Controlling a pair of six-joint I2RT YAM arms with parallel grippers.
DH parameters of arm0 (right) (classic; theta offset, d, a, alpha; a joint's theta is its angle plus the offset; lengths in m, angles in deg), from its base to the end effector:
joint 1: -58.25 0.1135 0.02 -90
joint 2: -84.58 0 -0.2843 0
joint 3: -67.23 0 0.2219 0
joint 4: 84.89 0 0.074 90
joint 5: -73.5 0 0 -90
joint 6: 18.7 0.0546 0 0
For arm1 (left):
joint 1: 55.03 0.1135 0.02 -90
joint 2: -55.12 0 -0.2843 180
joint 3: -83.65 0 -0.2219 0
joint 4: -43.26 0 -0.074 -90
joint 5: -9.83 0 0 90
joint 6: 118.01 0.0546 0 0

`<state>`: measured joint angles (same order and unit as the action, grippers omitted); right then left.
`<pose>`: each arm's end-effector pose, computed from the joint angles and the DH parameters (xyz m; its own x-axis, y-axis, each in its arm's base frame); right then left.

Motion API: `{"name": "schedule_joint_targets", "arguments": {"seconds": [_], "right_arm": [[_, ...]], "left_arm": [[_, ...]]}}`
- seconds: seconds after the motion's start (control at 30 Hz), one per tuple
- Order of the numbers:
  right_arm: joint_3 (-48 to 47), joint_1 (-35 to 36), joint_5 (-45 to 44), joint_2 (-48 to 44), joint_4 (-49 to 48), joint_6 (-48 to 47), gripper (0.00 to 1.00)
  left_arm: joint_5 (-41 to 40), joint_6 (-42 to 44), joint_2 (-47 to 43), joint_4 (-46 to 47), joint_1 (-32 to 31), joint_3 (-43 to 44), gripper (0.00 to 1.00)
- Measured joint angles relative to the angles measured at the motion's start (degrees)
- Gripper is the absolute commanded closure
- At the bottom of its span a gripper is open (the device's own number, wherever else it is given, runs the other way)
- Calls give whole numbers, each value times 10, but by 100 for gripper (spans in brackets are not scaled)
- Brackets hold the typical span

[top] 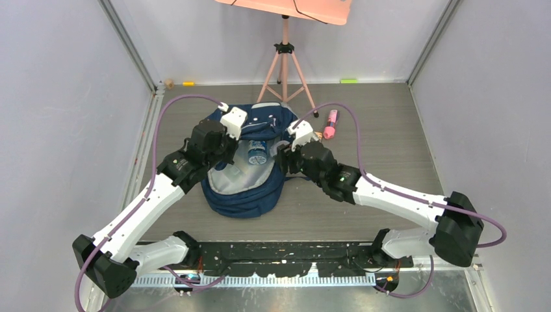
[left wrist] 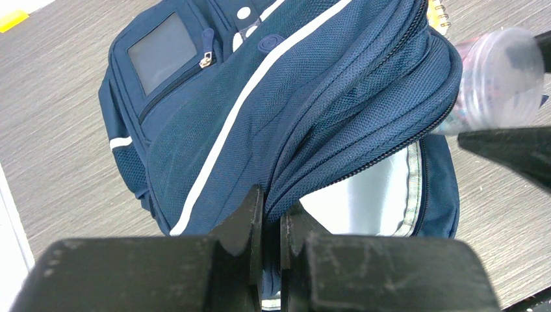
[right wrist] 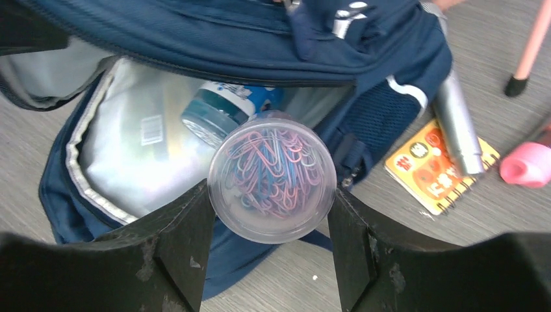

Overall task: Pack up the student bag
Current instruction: Pick up the stationery from the center of the board, then place the stationery in the student bag.

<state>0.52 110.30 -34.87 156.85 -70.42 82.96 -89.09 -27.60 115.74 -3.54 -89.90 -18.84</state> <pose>0.1811 0.2043 0.3197 -0.3207 -0.0994 -0.9419 -0.5120 0.8548 0.0842 0.1720 -0.1095 0.3619 -0.4058 0.2914 -0.8662 0.4574 0.8853 0.0835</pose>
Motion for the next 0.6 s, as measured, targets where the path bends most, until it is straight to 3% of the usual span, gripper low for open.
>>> {"name": "schedule_joint_targets", "arguments": {"seconds": [0.27,0.6], "right_arm": [[16,65,-58,66,-134,-51,99],[17,85,-197,189,-271,-140,99]], "left_arm": [[0,0,0,0,0,0,100],[0,0,0,0,0,0,100]]}}
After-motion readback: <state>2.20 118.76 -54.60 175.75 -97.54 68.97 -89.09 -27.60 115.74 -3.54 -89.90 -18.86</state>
